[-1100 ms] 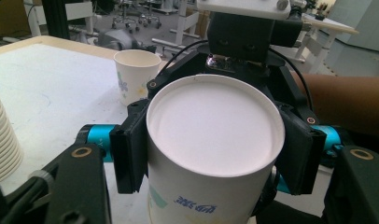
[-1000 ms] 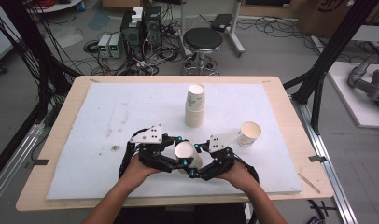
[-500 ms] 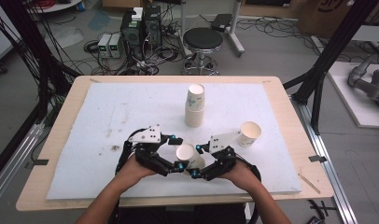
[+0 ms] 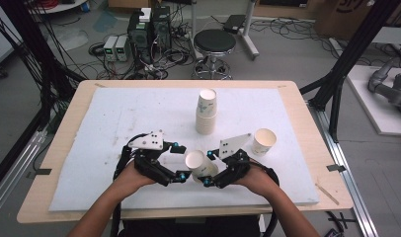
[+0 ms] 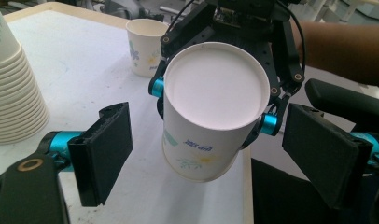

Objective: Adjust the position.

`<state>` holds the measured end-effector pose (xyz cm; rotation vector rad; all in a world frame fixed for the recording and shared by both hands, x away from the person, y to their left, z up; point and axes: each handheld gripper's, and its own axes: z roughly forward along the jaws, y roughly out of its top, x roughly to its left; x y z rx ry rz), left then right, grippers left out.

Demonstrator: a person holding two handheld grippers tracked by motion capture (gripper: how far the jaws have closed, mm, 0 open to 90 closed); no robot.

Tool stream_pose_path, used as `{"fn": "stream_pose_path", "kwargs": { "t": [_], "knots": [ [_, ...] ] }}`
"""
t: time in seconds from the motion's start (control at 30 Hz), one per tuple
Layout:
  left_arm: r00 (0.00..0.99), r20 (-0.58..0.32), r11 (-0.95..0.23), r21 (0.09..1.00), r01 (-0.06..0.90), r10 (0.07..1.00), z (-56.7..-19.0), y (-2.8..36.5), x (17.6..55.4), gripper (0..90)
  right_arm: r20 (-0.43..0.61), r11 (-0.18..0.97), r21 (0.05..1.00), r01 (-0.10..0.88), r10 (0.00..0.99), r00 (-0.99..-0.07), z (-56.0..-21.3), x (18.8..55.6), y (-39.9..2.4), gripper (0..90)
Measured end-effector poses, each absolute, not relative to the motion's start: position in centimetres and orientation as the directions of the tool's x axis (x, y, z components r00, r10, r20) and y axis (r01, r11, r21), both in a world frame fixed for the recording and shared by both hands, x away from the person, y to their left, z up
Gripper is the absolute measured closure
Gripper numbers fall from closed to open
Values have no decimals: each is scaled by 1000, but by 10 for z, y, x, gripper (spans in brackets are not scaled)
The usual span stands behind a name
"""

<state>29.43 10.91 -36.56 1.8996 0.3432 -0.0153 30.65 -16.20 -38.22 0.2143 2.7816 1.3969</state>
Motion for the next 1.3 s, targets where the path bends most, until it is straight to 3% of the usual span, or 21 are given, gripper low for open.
{"fn": "stream_pose_path", "kwargs": {
  "t": [1.03, 1.3],
  "knots": [
    [972, -144, -512, 830, 221, 185, -362, 92, 302, 180, 16, 756, 653, 47, 48, -999, -376, 313, -133, 320],
    [974, -149, -544, 810, 218, 170, -364, 88, 304, 229, 4, 802, 597, 28, 31, -1000, -379, 312, -127, 320]
  ]
}}
